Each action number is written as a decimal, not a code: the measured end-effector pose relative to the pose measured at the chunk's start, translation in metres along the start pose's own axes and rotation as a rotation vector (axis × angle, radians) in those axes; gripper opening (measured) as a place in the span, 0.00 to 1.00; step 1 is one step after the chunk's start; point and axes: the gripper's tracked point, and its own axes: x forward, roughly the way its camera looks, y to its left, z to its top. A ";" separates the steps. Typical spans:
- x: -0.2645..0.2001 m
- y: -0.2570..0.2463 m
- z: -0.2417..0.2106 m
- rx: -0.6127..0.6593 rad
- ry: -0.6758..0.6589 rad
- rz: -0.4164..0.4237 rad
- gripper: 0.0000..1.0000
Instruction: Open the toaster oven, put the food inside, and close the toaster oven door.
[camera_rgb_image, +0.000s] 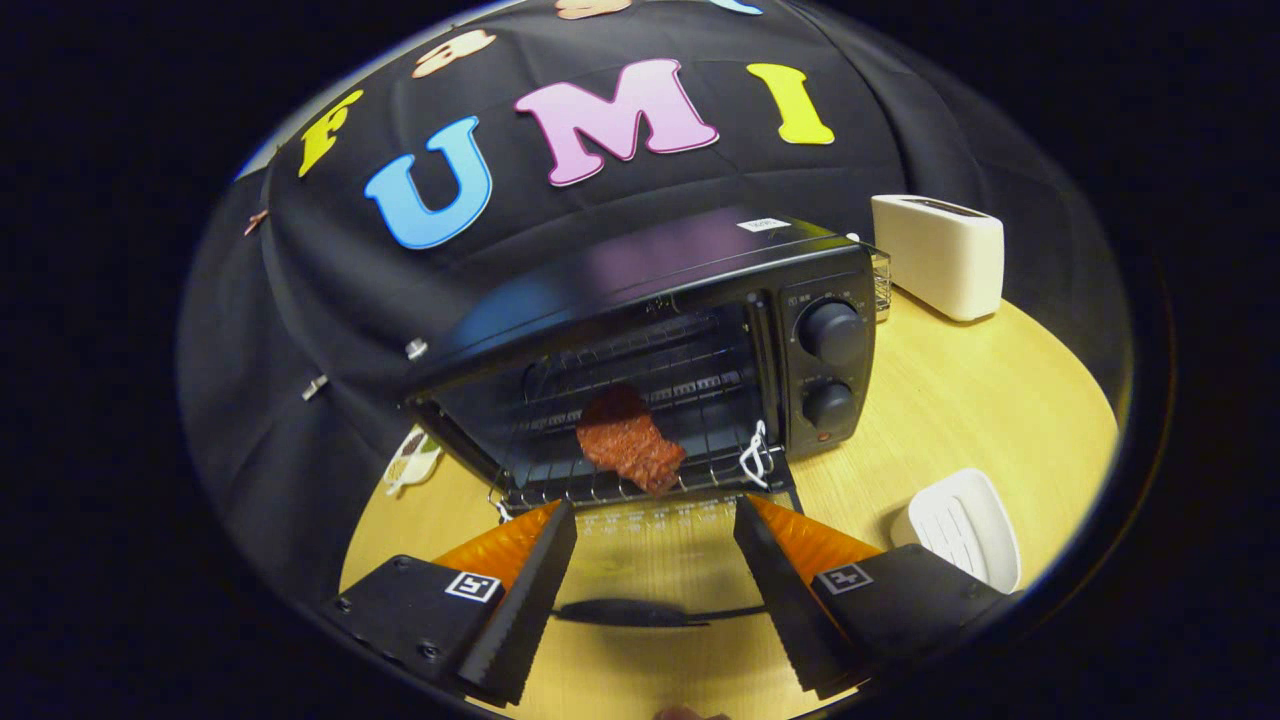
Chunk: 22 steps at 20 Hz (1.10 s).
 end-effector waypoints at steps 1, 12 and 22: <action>-0.009 -0.001 -0.007 -0.024 0.021 0.001 0.98; -0.061 -0.006 -0.076 -0.263 0.155 -0.009 0.99; -0.025 -0.012 -0.117 -0.349 0.242 -0.048 0.99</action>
